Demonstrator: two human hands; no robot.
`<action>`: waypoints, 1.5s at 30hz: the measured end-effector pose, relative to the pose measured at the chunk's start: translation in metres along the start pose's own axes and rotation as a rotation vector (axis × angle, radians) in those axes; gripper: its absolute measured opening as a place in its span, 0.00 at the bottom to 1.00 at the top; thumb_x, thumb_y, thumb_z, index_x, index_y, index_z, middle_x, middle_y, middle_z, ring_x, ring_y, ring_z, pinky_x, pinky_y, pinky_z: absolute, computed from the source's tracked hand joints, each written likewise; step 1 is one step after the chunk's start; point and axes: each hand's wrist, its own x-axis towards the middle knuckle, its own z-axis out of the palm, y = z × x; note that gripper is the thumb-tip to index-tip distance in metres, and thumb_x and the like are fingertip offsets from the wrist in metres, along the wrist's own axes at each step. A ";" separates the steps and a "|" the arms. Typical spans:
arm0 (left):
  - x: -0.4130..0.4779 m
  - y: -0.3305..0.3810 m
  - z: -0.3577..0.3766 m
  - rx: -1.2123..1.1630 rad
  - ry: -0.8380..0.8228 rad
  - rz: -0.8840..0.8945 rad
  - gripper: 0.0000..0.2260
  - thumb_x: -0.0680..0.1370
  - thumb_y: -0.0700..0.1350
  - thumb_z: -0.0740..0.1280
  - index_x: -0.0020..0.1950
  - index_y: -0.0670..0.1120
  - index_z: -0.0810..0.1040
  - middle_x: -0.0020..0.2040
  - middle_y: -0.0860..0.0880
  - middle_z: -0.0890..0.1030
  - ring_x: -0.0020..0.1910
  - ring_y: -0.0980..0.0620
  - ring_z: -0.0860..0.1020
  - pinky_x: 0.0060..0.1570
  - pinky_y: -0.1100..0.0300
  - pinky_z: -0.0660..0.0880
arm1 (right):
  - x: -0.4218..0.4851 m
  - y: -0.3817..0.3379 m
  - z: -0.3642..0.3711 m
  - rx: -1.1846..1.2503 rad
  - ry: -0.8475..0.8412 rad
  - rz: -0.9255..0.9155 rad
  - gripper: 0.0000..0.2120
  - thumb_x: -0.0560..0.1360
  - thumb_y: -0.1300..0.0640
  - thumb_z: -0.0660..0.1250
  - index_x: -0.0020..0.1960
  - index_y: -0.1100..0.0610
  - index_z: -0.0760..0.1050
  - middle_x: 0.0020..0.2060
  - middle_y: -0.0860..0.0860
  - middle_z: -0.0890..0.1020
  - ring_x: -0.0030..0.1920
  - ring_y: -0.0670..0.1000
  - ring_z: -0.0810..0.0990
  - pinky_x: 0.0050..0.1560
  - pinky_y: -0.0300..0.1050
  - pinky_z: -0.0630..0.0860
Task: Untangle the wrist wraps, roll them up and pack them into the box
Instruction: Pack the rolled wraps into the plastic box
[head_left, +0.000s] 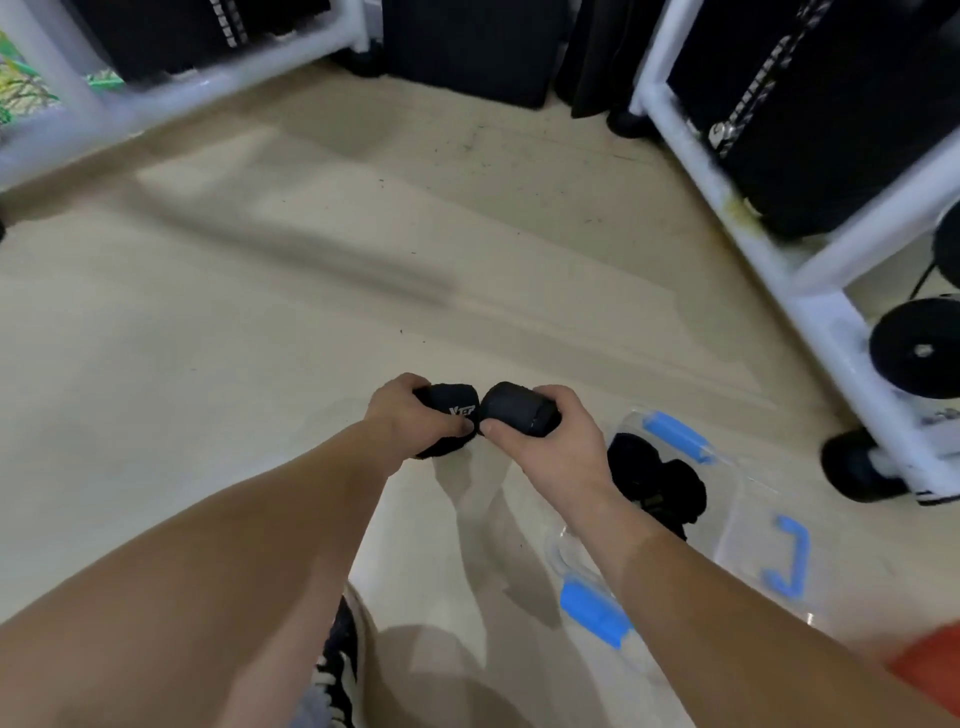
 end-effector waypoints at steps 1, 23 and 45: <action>-0.012 0.010 0.008 0.007 -0.026 0.025 0.29 0.63 0.45 0.85 0.61 0.49 0.79 0.56 0.47 0.83 0.54 0.45 0.85 0.52 0.49 0.86 | -0.006 0.000 -0.012 0.012 0.031 0.000 0.25 0.69 0.47 0.84 0.60 0.46 0.75 0.49 0.40 0.82 0.48 0.40 0.81 0.45 0.34 0.76; -0.141 0.050 0.148 0.801 -0.475 0.374 0.14 0.72 0.43 0.71 0.58 0.50 0.81 0.55 0.49 0.84 0.55 0.48 0.83 0.53 0.56 0.82 | -0.070 0.088 -0.166 -0.812 -0.393 0.078 0.35 0.76 0.55 0.70 0.80 0.50 0.63 0.67 0.53 0.69 0.70 0.57 0.71 0.72 0.51 0.73; -0.098 0.042 0.194 1.309 -0.449 0.645 0.16 0.78 0.46 0.70 0.63 0.48 0.71 0.56 0.46 0.78 0.52 0.44 0.76 0.46 0.53 0.72 | -0.035 0.112 -0.135 -1.149 -0.415 0.013 0.18 0.79 0.55 0.66 0.68 0.55 0.68 0.58 0.55 0.81 0.58 0.59 0.81 0.50 0.49 0.72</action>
